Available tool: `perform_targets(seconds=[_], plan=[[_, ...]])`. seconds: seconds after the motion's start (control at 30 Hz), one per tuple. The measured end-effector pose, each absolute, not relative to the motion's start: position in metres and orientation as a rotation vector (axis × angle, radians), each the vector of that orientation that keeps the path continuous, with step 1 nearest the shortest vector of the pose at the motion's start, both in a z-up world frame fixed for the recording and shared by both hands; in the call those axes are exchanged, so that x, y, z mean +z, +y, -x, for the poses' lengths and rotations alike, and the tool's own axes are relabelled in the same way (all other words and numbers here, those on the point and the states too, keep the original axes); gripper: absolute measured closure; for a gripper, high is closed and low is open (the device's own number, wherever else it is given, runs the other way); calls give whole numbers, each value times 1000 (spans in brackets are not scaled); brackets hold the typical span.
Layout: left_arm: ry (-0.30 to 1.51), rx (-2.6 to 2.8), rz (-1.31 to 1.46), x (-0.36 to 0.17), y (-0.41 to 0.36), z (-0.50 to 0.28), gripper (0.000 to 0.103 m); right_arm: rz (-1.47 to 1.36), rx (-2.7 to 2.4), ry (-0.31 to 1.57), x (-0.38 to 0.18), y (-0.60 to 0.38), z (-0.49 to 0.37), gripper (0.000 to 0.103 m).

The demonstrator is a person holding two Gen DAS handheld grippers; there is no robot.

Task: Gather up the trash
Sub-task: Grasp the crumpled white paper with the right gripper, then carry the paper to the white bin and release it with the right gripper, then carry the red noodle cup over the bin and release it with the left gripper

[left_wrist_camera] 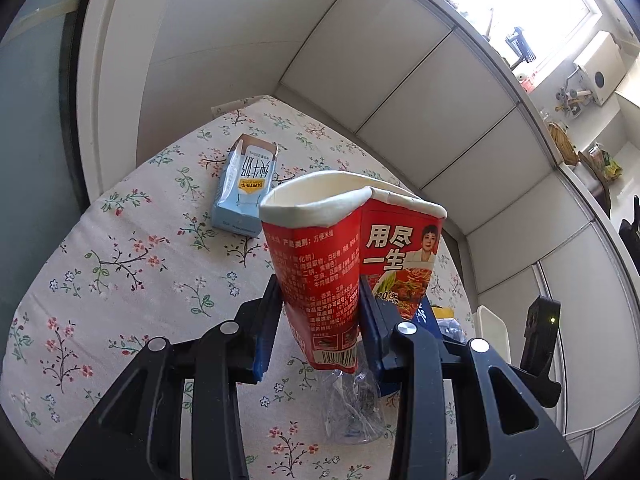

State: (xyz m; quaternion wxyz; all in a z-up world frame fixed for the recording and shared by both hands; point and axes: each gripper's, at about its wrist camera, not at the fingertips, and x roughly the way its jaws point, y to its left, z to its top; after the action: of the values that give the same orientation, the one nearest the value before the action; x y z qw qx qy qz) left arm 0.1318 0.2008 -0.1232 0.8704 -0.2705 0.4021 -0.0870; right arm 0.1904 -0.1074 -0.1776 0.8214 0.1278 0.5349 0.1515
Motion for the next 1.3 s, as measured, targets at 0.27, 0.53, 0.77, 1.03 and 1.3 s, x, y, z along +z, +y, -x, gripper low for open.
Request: perform_targets(seconds=[0.27, 0.53, 0.77, 1.03, 1.3], plan=[[831, -183, 590, -125, 202, -129, 68, -336, 300, 1023, -135, -143, -177, 85], [815, -205, 603, -118, 194, -128, 68, -394, 66, 804, -74, -242, -158, 85], [800, -244, 581, -105, 171, -130, 68, -398, -247, 777, -72, -320, -147, 85], [804, -307, 539, -97, 128, -137, 68, -358, -437, 841, -93, -363, -135, 80], [805, -398, 509, -86, 67, -150, 68, -320, -490, 775, -70, -377, -107, 41]])
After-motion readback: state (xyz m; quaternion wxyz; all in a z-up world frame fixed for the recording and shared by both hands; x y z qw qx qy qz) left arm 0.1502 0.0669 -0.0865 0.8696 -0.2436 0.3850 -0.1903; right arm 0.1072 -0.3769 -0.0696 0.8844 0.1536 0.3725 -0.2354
